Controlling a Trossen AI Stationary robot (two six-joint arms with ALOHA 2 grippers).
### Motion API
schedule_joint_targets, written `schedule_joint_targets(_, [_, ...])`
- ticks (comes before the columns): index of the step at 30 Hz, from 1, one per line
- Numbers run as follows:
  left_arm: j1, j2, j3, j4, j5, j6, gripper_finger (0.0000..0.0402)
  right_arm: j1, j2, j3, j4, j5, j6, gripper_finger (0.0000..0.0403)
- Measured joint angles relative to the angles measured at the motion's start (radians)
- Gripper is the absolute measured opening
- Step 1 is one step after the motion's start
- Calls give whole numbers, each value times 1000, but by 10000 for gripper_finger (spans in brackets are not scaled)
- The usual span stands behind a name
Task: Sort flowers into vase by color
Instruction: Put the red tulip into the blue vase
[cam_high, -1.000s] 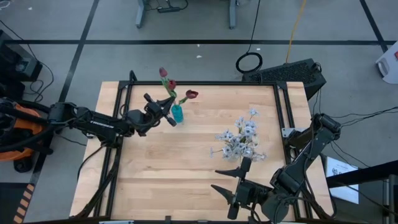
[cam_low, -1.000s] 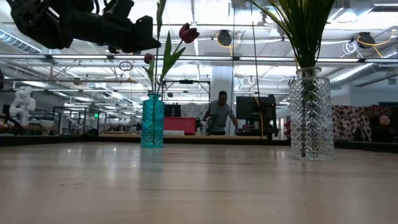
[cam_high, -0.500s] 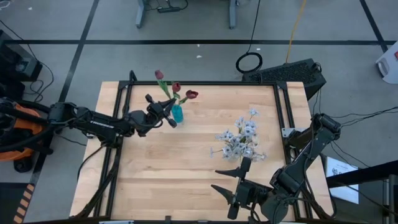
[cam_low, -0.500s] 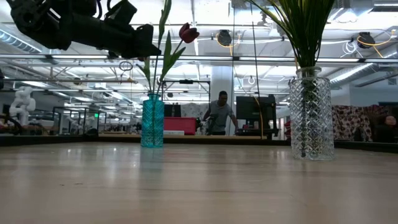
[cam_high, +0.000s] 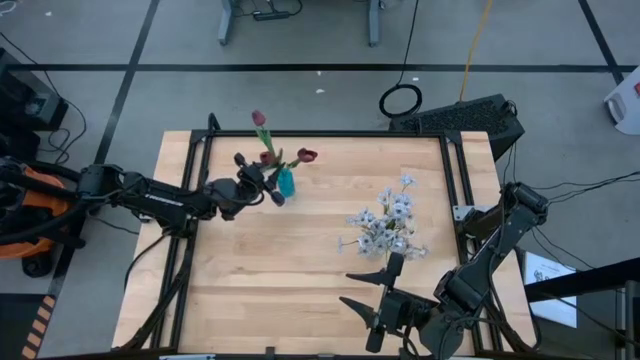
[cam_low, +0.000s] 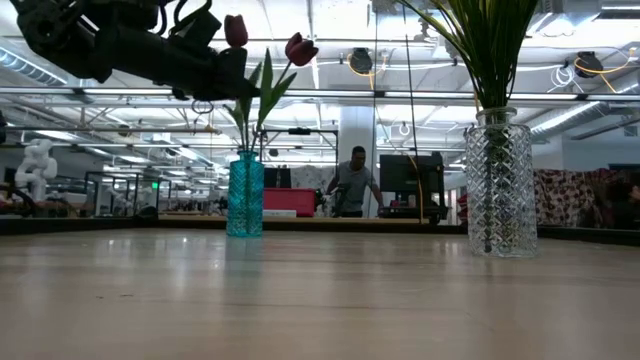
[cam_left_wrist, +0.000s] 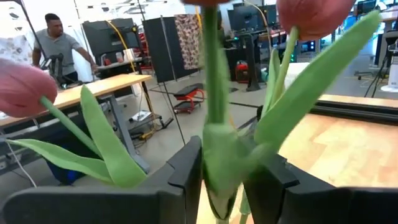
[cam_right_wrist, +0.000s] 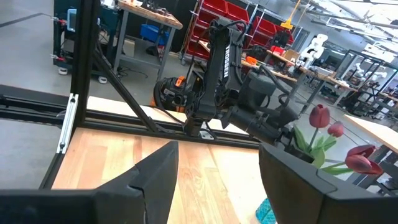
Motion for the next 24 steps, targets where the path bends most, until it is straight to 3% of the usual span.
schedule_joint_targets(13, [-39,0,0,-26,-4,4,109,0,0,0,-5,0,3,212])
schedule_joint_targets(24, [-111,-61,0,-242,-193,4,109,0,0,0,-24,1,26,212])
